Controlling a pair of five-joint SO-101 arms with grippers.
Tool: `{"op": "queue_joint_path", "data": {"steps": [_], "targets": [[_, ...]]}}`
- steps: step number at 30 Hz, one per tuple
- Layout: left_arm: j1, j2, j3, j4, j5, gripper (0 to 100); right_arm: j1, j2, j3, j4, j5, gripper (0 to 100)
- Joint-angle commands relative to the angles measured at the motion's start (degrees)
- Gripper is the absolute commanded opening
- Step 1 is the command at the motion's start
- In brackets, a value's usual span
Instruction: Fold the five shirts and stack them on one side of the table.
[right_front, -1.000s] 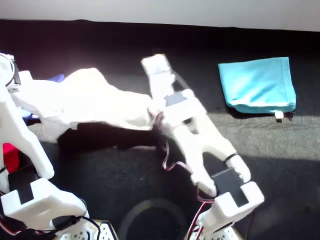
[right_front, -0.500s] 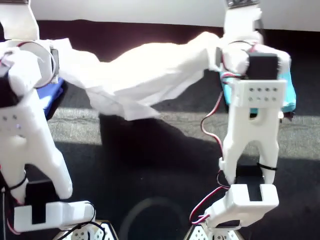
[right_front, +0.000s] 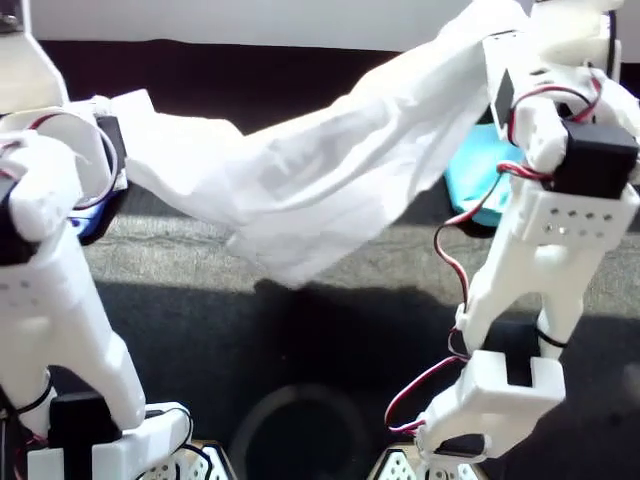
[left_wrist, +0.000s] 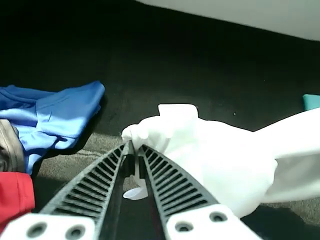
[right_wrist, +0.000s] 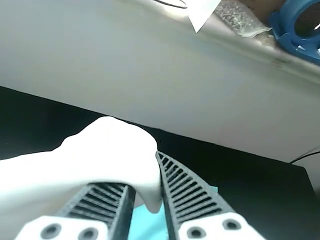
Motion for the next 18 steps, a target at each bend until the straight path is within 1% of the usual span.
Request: {"op": "queue_joint_path", "data": {"steps": [1, 3, 5, 9, 12, 14, 18], "targets": [[0.4, -0.66, 9.8, -0.35, 0.44, 1, -3.03, 3.56, 1.8, -1.36, 0.79, 0.7], [0.4, -0.48, 16.13, -2.02, 0.53, 1, -4.97, 6.9, 2.86, -1.45, 0.79, 0.7], [0.4, -0.84, 23.08, -6.33, 0.53, 1, -6.9, 11.03, 2.59, -1.54, 0.88, 0.7], [-3.38, -0.66, 35.12, -18.46, 0.53, 1, -10.07, 19.47, 2.59, -5.32, 0.62, 0.7], [-7.16, -0.48, 44.09, -29.36, 0.35, 1, -11.21, 24.66, 2.59, -9.27, 0.53, 1.2], [-8.75, -0.48, 49.89, -35.96, 0.26, 1, -11.21, 26.86, 2.59, -9.89, 0.53, 5.5], [-10.51, -0.48, 58.77, -44.48, 0.26, 1, -11.38, 25.63, 2.42, -5.58, 0.44, 23.2]]}}
